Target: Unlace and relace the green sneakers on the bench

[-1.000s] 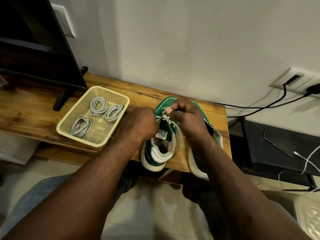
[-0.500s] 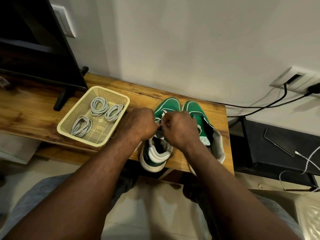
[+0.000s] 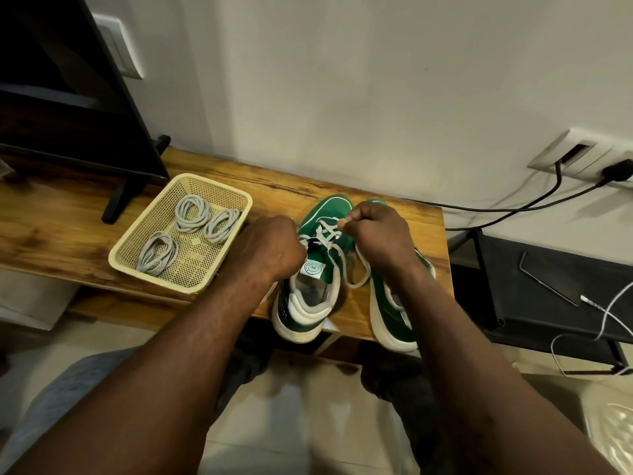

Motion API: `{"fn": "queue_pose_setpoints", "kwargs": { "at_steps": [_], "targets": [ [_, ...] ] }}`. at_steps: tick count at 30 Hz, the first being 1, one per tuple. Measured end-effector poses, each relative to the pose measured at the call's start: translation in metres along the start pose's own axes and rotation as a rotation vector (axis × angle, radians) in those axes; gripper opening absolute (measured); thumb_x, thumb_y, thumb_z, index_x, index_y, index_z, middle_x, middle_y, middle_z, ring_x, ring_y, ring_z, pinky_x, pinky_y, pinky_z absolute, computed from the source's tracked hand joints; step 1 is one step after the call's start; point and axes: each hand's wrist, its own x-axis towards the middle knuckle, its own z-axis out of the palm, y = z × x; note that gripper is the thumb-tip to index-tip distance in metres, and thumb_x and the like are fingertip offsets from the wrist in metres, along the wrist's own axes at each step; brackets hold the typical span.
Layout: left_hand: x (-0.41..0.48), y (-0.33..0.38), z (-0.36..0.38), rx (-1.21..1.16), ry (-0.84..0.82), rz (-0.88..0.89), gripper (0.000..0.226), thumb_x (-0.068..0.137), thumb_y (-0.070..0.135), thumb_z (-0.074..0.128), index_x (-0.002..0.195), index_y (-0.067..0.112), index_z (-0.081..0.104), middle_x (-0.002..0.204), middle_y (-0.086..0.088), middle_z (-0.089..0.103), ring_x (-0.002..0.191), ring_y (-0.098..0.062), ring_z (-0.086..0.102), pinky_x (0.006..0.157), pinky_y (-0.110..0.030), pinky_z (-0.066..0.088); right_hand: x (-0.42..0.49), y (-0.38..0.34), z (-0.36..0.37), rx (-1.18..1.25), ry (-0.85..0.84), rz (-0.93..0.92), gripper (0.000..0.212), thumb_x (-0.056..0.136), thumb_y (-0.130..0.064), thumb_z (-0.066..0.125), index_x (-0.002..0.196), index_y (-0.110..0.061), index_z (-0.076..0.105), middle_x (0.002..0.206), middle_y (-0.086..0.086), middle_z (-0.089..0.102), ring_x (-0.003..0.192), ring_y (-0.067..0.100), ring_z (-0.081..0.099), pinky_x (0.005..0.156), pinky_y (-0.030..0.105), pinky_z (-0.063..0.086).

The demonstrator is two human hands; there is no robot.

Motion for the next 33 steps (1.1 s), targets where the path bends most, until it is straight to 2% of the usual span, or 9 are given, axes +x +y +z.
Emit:
{"fn": "queue_pose_setpoints", "kwargs": {
  "at_steps": [4, 8, 11, 14, 20, 23, 26, 29, 33],
  "targets": [
    [-0.001, 0.002, 0.003, -0.035, -0.039, 0.045, 0.025, 0.088, 0.029, 0.063, 0.112, 0.024, 0.068, 0.103, -0.001, 0.072, 0.086, -0.022, 0.063, 0.074, -0.034, 0.052, 0.005, 0.001, -0.009, 0.011, 0.187, -0.029, 0.005, 0.09, -0.023, 0.072, 0.091, -0.025, 0.068, 0.096, -0.007, 0.073, 0.094, 0.017, 0.069, 0.083, 0.041, 0.058],
    [0.0, 0.002, 0.009, -0.008, 0.016, 0.109, 0.043, 0.093, 0.032, 0.069, 0.132, 0.032, 0.052, 0.103, 0.001, 0.07, 0.083, -0.019, 0.063, 0.063, -0.032, 0.047, 0.006, 0.002, -0.001, -0.369, 0.293, -0.064, 0.047, 0.083, -0.03, 0.075, 0.127, -0.03, 0.057, 0.132, 0.001, 0.058, 0.123, 0.026, 0.052, 0.1, 0.049, 0.051],
    [0.001, 0.004, 0.016, 0.073, 0.045, 0.228, 0.058, 0.099, 0.03, 0.066, 0.149, 0.046, 0.041, 0.121, 0.001, 0.067, 0.093, -0.02, 0.064, 0.067, -0.034, 0.052, 0.002, 0.005, 0.012, -0.398, 0.122, -0.137, 0.042, 0.082, -0.043, 0.076, 0.117, -0.026, 0.061, 0.116, 0.005, 0.064, 0.109, 0.027, 0.059, 0.088, 0.045, 0.055],
    [0.002, 0.003, 0.019, 0.118, 0.023, 0.259, 0.054, 0.099, 0.03, 0.067, 0.146, 0.052, 0.049, 0.122, 0.002, 0.06, 0.09, -0.017, 0.054, 0.068, -0.032, 0.043, -0.006, 0.006, 0.022, -0.54, -0.114, -0.174, 0.047, 0.083, -0.04, 0.08, 0.119, -0.021, 0.057, 0.101, 0.006, 0.07, 0.091, 0.028, 0.067, 0.075, 0.042, 0.059],
    [0.003, 0.005, 0.024, 0.189, 0.041, 0.266, 0.06, 0.093, 0.033, 0.076, 0.145, 0.051, 0.051, 0.129, 0.001, 0.057, 0.101, -0.022, 0.062, 0.072, -0.033, 0.048, -0.007, 0.019, 0.022, -0.504, -0.018, -0.112, 0.049, 0.083, -0.021, 0.079, 0.125, -0.019, 0.053, 0.092, 0.008, 0.069, 0.083, 0.028, 0.069, 0.07, 0.042, 0.061],
    [0.0, 0.007, 0.025, 0.239, 0.077, 0.281, 0.062, 0.09, 0.031, 0.077, 0.144, 0.045, 0.049, 0.128, -0.003, 0.058, 0.094, -0.023, 0.06, 0.07, -0.035, 0.049, -0.004, 0.023, 0.016, -0.385, -0.019, -0.032, 0.051, 0.083, -0.023, 0.082, 0.126, -0.024, 0.054, 0.096, 0.004, 0.071, 0.083, 0.021, 0.07, 0.067, 0.033, 0.057],
    [0.0, 0.008, 0.028, 0.261, 0.117, 0.309, 0.055, 0.091, 0.03, 0.074, 0.14, 0.039, 0.052, 0.125, -0.004, 0.057, 0.088, -0.021, 0.054, 0.068, -0.034, 0.046, -0.004, 0.025, 0.015, -0.311, -0.031, -0.003, 0.047, 0.083, -0.023, 0.085, 0.118, -0.029, 0.055, 0.09, 0.0, 0.071, 0.08, 0.019, 0.07, 0.072, 0.036, 0.061],
    [0.002, 0.005, 0.036, 0.246, 0.13, 0.317, 0.049, 0.09, 0.032, 0.075, 0.137, 0.029, 0.062, 0.129, -0.002, 0.053, 0.1, -0.021, 0.054, 0.076, -0.035, 0.049, -0.006, 0.027, 0.015, -0.291, -0.023, -0.038, 0.043, 0.084, -0.019, 0.084, 0.115, -0.029, 0.056, 0.085, -0.003, 0.068, 0.077, 0.016, 0.069, 0.066, 0.031, 0.057],
    [0.003, 0.003, 0.05, 0.153, 0.125, 0.275, 0.054, 0.091, 0.033, 0.074, 0.141, 0.021, 0.057, 0.133, -0.002, 0.046, 0.109, -0.022, 0.054, 0.081, -0.039, 0.056, -0.008, 0.03, 0.013, -0.296, -0.026, -0.092, 0.039, 0.086, -0.015, 0.081, 0.111, -0.029, 0.055, 0.082, -0.008, 0.067, 0.074, 0.007, 0.063, 0.059, 0.023, 0.047]
  ]
}}
